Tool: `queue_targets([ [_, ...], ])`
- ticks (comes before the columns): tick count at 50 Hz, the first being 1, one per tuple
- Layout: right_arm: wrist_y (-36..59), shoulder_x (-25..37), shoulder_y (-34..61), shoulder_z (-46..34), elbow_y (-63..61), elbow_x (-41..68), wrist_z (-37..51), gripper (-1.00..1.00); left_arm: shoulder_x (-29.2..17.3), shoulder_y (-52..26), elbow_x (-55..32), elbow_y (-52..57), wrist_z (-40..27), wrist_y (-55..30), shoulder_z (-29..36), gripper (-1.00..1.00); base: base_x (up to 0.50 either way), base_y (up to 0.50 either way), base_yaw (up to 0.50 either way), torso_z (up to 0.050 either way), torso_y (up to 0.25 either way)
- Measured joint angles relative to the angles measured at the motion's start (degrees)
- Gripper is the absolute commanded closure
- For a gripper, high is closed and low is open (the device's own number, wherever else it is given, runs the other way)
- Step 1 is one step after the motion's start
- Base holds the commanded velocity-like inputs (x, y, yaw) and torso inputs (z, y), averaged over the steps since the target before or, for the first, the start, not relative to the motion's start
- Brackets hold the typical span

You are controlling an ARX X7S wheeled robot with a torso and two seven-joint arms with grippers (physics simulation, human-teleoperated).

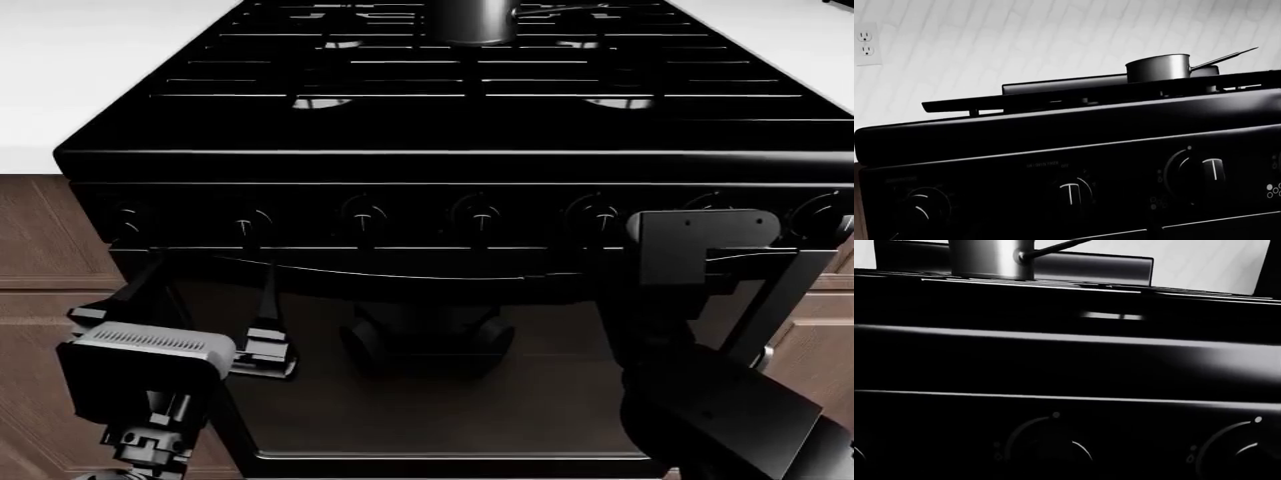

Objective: Frozen meat rests on a plate on the counter. Retrieve the meat and place it in a pot on a burner. Then turn the burner on.

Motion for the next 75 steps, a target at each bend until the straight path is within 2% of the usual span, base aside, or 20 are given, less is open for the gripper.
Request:
queue_targets([
  [75,15.15,5.97,9.3,-7.87,-4.38,-1.71,-0.87,1.0,0.03,-0.3,-0.65,-1.33,-0.03,0.16,0.8,-1.0,-0.01,0.0,0.0,0.0,0.004],
])
